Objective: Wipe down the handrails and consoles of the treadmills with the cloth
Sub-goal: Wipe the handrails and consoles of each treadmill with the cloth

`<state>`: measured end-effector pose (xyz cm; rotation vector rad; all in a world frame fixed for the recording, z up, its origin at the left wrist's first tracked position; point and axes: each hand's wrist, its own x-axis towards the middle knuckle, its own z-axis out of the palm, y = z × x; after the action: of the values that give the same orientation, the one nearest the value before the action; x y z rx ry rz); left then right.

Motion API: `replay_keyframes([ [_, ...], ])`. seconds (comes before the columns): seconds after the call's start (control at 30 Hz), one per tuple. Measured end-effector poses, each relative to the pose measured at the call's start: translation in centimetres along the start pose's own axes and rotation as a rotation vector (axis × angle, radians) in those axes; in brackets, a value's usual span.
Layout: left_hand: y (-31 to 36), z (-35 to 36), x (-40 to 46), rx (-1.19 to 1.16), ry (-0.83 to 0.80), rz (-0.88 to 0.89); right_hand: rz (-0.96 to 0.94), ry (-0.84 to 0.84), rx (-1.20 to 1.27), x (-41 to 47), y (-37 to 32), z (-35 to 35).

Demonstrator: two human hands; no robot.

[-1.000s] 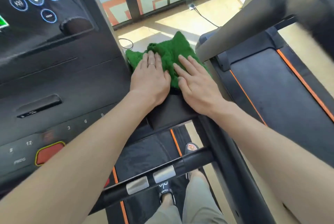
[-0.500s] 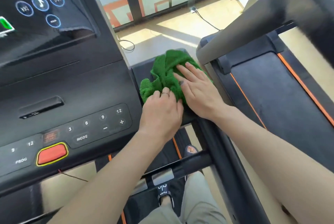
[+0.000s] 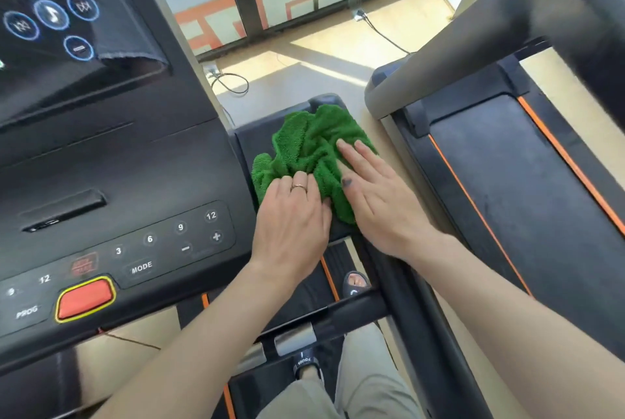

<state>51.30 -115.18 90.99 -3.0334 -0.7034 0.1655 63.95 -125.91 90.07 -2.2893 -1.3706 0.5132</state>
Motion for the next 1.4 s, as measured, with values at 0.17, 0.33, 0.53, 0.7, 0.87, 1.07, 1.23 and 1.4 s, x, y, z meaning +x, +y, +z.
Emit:
replay_keyframes([
  [0.17, -0.3, 0.4, -0.7, -0.092, 0.108, -0.004, 0.087, -0.023, 0.218, 7.1, 0.7, -1.1],
  [0.33, -1.1, -0.7, 6.0, -0.194, -0.006, -0.103, 0.225, 0.032, 0.402, 11.4, 0.1, -1.8],
  [0.53, -0.6, -0.5, 7.1, -0.258, -0.127, -0.097, 0.341, 0.061, 0.537, 7.6, -0.1, -2.1],
  [0.7, 1.7, 0.1, -1.4, -0.157, -0.099, 0.129, 0.448, 0.045, 0.667, -6.2, 0.7, -0.7],
  [0.87, 1.2, 0.4, -0.5, -0.166, -0.078, 0.149, 0.474, 0.067, 0.676, -7.0, 1.5, 0.6],
  [1.07, 1.5, -0.3, 3.4, -0.278, -0.078, 0.007, 0.413, 0.091, 0.549, 2.6, 0.3, -0.6],
  [1.23, 4.1, 1.3, -4.9, -0.336, 0.089, 0.094, 0.354, 0.116, 0.383, -4.4, 0.3, 1.0],
  [1.4, 9.4, 2.9, -11.2, -0.499, -0.118, 0.121, 0.377, 0.144, 0.319, -12.1, -0.6, 2.1],
])
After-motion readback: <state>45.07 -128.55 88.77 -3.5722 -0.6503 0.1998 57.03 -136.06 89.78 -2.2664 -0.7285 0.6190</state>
